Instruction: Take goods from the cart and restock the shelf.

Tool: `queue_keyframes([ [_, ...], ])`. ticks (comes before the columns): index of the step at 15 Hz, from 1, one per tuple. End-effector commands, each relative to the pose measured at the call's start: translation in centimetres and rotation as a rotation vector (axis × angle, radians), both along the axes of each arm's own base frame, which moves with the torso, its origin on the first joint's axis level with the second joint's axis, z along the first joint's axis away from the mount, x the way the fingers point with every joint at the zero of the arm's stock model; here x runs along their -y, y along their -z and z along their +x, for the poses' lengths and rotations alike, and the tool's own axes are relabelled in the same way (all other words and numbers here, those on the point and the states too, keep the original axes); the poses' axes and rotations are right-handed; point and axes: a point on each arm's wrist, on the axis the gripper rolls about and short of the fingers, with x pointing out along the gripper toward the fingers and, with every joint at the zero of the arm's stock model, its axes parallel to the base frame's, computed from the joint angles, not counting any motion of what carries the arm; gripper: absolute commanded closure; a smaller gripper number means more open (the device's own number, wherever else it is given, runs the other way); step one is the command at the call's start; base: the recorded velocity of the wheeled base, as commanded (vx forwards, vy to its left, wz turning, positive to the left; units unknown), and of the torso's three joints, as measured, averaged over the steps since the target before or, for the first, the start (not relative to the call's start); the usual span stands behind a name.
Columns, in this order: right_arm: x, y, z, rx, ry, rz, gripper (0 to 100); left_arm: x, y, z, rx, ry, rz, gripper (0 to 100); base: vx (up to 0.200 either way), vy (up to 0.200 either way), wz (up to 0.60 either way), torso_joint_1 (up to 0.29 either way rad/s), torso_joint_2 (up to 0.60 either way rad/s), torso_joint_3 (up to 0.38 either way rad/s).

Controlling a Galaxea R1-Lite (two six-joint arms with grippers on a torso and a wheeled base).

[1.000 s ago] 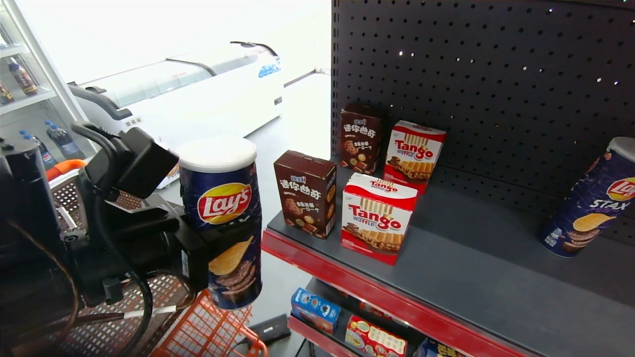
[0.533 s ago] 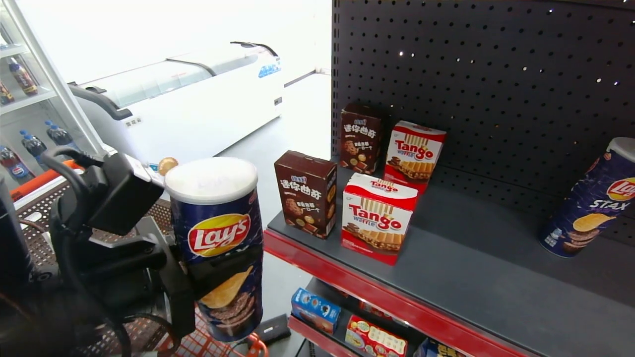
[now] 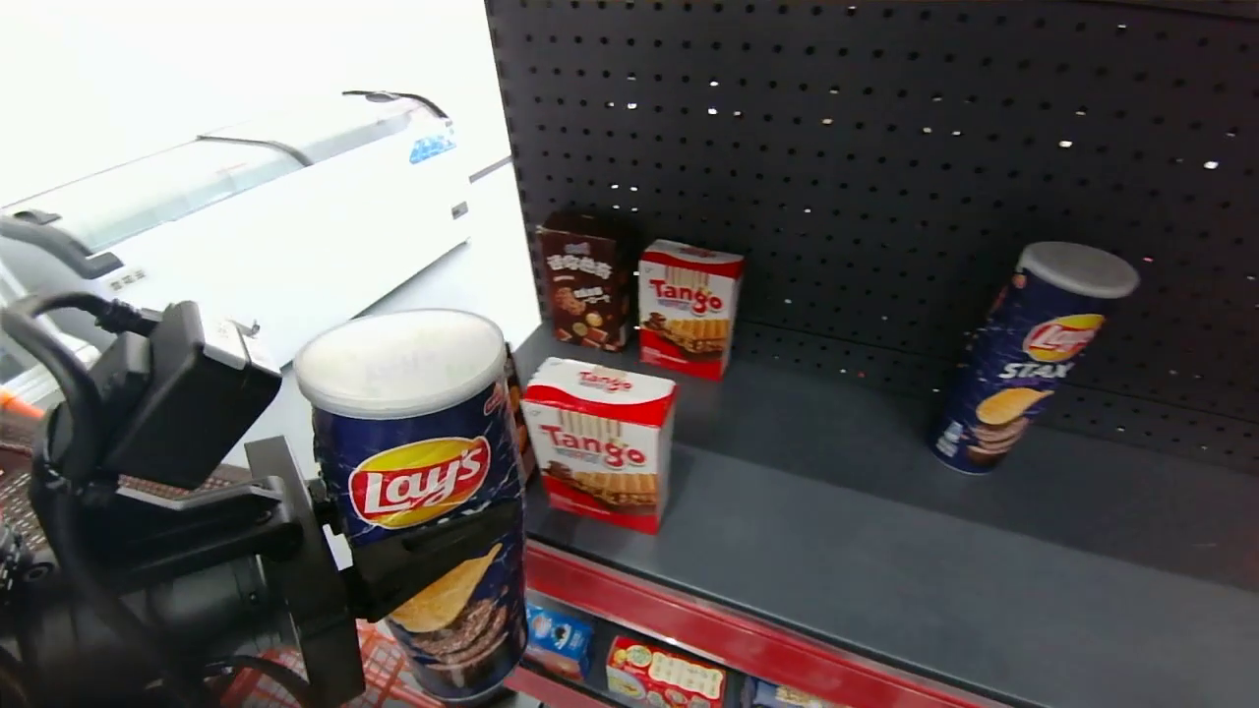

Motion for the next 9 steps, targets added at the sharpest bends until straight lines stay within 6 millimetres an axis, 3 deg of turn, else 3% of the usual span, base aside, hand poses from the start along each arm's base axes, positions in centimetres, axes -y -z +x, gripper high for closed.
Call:
queue_keyframes([
  [1,0.00,0.00,0.01,-0.001,0.000,0.001,0,0.03,-0.17,0.02,0.005,0.006,-0.005,100,0.000,0.000,-0.60,0.002,0.00,0.007],
  [5,0.00,0.00,0.01,-0.001,0.000,0.001,0,0.01,-0.15,-0.02,0.005,0.007,-0.005,100,0.000,0.000,-0.60,0.002,0.00,0.001],
  [9,0.00,0.00,0.01,-0.001,0.000,0.003,0,-0.02,-0.13,-0.06,0.005,0.007,-0.005,100,0.000,0.000,0.00,0.000,0.00,0.000],
])
